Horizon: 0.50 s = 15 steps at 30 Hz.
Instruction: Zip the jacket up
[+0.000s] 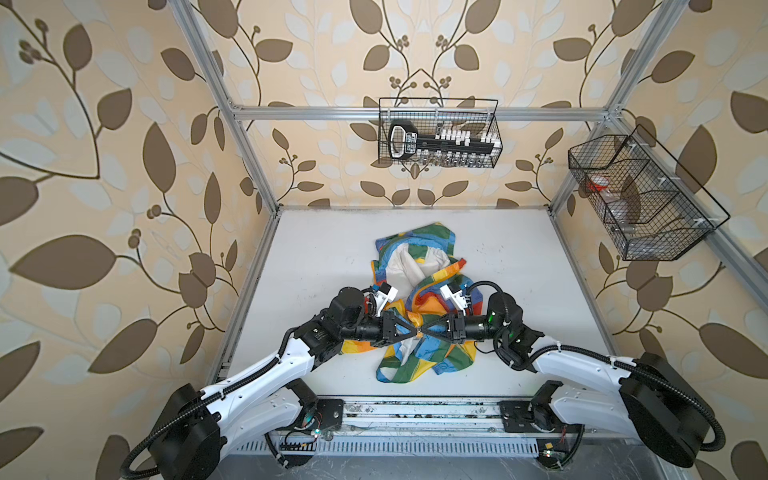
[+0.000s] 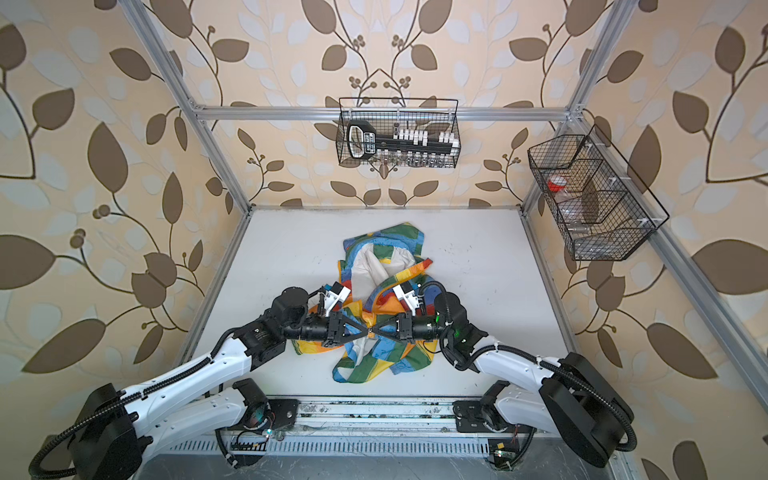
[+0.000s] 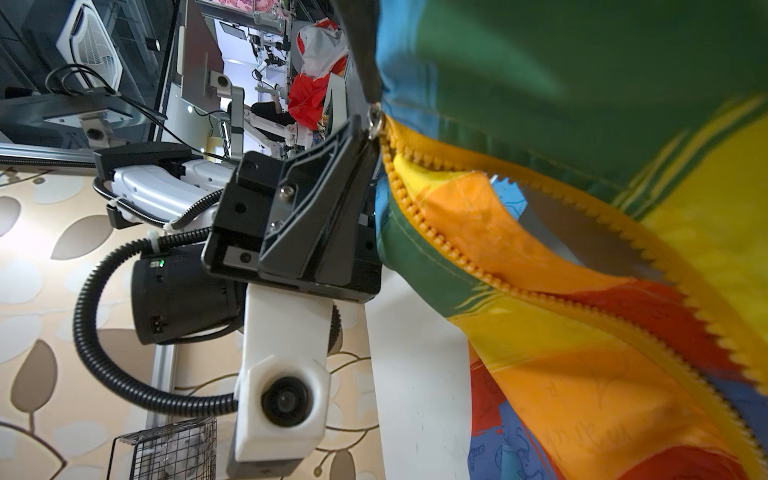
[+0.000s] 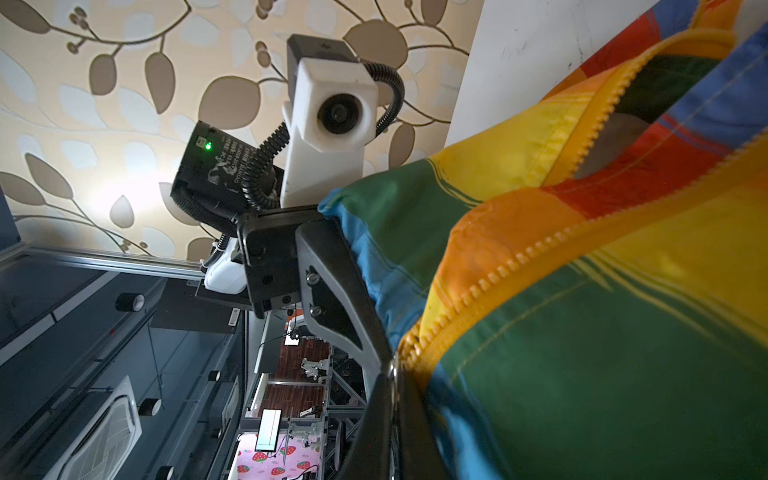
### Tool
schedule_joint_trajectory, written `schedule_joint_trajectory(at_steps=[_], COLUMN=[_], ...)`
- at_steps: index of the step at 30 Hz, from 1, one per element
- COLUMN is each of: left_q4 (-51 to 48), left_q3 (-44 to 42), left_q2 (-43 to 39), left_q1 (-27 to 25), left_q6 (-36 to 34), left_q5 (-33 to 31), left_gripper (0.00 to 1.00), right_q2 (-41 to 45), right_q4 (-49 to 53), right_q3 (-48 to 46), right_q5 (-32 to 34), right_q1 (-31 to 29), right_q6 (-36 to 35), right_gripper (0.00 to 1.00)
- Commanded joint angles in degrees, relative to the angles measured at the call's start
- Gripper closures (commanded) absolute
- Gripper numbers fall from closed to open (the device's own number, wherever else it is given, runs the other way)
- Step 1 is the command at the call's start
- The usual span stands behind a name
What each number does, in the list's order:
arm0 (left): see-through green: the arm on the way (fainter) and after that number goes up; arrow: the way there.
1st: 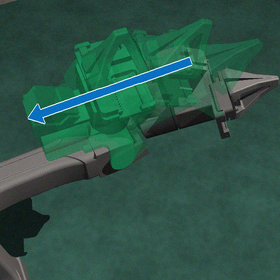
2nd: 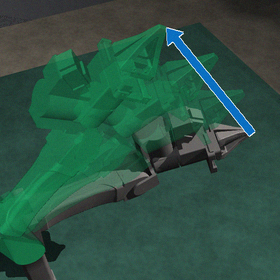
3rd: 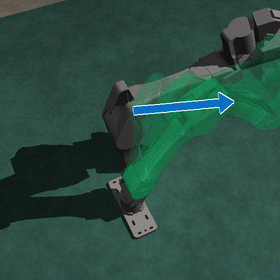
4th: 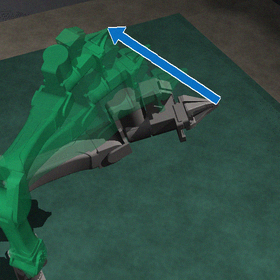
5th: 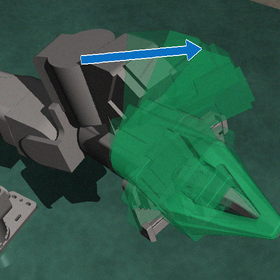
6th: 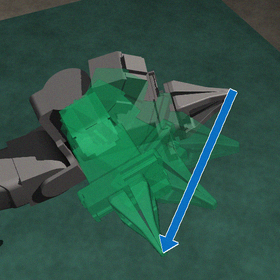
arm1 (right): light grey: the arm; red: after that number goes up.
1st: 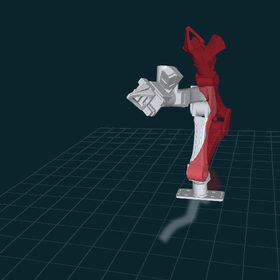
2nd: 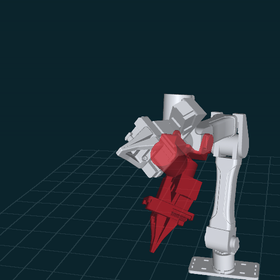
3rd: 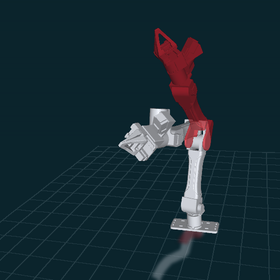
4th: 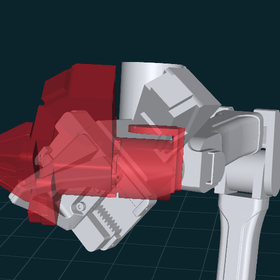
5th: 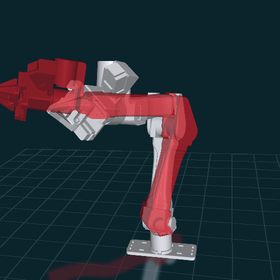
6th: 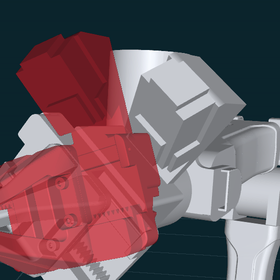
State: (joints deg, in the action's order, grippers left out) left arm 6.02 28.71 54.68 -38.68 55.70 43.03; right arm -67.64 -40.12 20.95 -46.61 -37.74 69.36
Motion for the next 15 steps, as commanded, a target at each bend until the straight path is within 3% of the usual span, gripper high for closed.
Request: schedule_joint_trajectory(at_steps=[1,15], left_q4=[2.33,1.23], left_q3=[-0.18,0.36], left_q2=[-0.88,-0.61], left_q1=[-0.27,-0.26], left_q6=[-0.16,-0.42], left_q5=[0.79,2.85], left_gripper=[1.0,1.0], right_q2=[0.14,-0.01], right_q4=[-1.14,15.44], right_q3=[0.04,9.08], right_q5=[-0.76,4.6], right_q1=[0.43,2.04], right_q6=[-0.06,-10.94], right_gripper=[0.98,1.0])
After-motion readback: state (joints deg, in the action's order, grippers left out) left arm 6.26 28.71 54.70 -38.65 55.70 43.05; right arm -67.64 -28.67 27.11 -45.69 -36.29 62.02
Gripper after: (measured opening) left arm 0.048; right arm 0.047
